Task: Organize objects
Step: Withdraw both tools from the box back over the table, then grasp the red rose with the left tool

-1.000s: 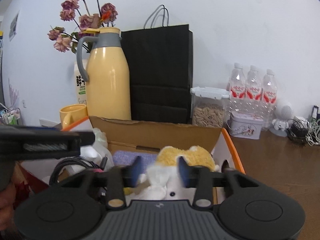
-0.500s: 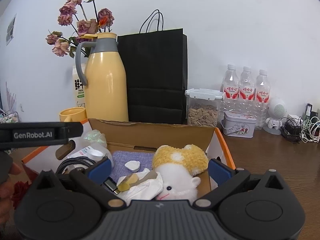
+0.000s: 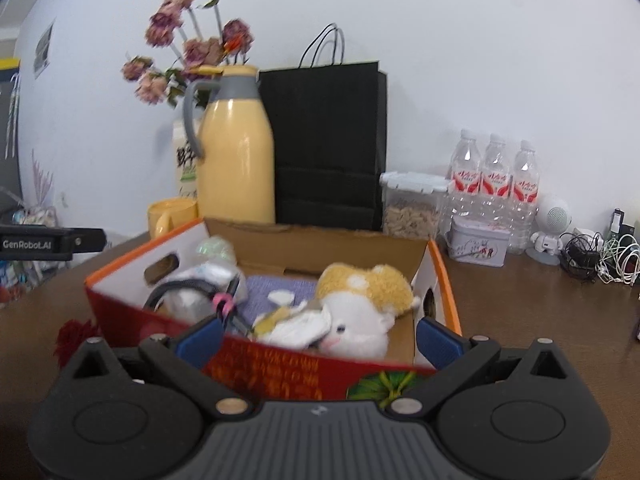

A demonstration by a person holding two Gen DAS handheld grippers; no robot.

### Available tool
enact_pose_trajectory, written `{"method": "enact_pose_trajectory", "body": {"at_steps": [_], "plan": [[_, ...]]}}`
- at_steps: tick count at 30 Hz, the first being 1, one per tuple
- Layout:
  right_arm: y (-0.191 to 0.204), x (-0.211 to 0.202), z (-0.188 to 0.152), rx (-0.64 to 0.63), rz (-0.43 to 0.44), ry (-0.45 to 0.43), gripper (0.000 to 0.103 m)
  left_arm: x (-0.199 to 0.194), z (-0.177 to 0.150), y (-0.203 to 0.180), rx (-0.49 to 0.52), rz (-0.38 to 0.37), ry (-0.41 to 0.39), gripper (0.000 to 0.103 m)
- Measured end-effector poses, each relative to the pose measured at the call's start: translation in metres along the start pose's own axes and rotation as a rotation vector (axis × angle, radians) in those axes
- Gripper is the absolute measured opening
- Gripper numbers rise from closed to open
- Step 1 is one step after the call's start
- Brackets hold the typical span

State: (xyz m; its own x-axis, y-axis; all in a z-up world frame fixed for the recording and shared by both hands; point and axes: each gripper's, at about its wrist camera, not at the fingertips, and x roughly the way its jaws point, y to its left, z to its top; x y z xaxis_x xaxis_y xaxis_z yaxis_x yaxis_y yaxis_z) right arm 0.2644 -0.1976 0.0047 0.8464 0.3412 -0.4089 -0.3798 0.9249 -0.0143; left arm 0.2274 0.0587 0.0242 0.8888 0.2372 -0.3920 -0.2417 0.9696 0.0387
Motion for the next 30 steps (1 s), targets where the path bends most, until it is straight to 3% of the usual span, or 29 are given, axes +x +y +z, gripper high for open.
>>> {"method": "enact_pose_trajectory", "body": {"at_steps": [4, 8, 19, 22, 25, 30], "plan": [[0.003, -0.004, -0.013, -0.020, 0.005, 0.049, 0.103, 0.007, -0.020, 0.018, 0.003, 0.017, 0.100, 0.103], [0.003, -0.006, -0.024, -0.011, 0.005, 0.084, 0.103, 0.013, -0.035, 0.025, -0.010, -0.011, 0.175, 0.103], [0.005, -0.010, -0.037, 0.021, -0.019, 0.108, 0.103, 0.024, -0.050, 0.022, -0.043, -0.051, 0.223, 0.102], [0.005, -0.010, -0.039, 0.027, -0.022, 0.108, 0.103, 0.024, -0.052, 0.022, -0.044, -0.049, 0.217, 0.087], [0.005, -0.010, -0.040, 0.034, -0.024, 0.102, 0.103, 0.024, -0.053, 0.020, -0.032, -0.065, 0.219, 0.058], [0.004, -0.011, -0.042, 0.050, -0.030, 0.096, 0.103, 0.018, -0.055, 0.022, -0.050, -0.058, 0.195, 0.053]]}}
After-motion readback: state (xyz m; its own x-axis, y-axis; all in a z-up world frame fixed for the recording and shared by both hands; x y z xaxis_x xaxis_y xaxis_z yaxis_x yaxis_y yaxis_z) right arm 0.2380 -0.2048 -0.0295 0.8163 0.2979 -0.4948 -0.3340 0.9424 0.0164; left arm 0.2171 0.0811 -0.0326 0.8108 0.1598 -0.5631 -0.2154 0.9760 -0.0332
